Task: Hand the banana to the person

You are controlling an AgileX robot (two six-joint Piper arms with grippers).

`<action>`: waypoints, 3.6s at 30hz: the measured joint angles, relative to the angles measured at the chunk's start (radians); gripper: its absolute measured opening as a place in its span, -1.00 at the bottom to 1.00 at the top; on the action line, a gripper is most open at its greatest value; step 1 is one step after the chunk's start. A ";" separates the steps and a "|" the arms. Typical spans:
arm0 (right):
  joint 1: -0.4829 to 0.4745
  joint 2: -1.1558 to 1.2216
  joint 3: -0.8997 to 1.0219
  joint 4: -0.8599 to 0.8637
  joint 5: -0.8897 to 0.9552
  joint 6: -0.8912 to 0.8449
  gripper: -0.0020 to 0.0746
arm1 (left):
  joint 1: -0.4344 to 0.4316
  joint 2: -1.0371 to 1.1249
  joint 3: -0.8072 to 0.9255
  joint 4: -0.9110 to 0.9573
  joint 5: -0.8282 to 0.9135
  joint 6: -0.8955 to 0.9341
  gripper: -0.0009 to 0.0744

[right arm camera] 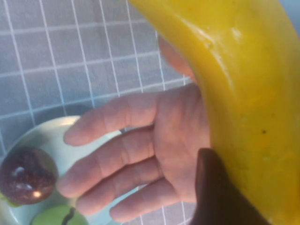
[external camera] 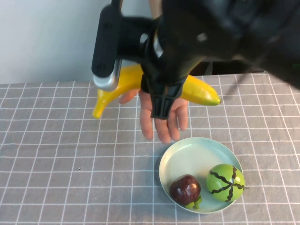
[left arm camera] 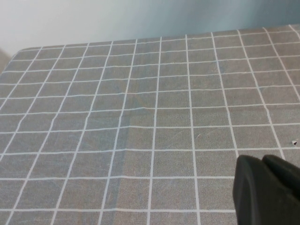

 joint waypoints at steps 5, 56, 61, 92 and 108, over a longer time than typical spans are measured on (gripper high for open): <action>-0.011 0.036 0.000 -0.020 0.000 0.000 -0.96 | 0.000 0.000 0.000 0.000 0.000 0.000 -0.99; 0.041 -0.674 0.551 -0.075 0.043 0.664 -0.97 | 0.000 0.000 0.000 0.000 0.000 0.000 -0.99; -0.034 -0.701 0.644 -0.081 -0.083 0.669 -0.96 | 0.000 0.000 0.000 0.000 0.000 0.000 -0.99; -0.918 -1.776 1.989 0.172 -1.335 0.678 -0.96 | 0.000 0.000 0.000 0.000 0.000 0.000 -0.99; -0.918 -1.777 1.990 0.441 -1.140 0.425 -0.96 | 0.000 0.000 0.000 0.000 0.000 0.000 -0.99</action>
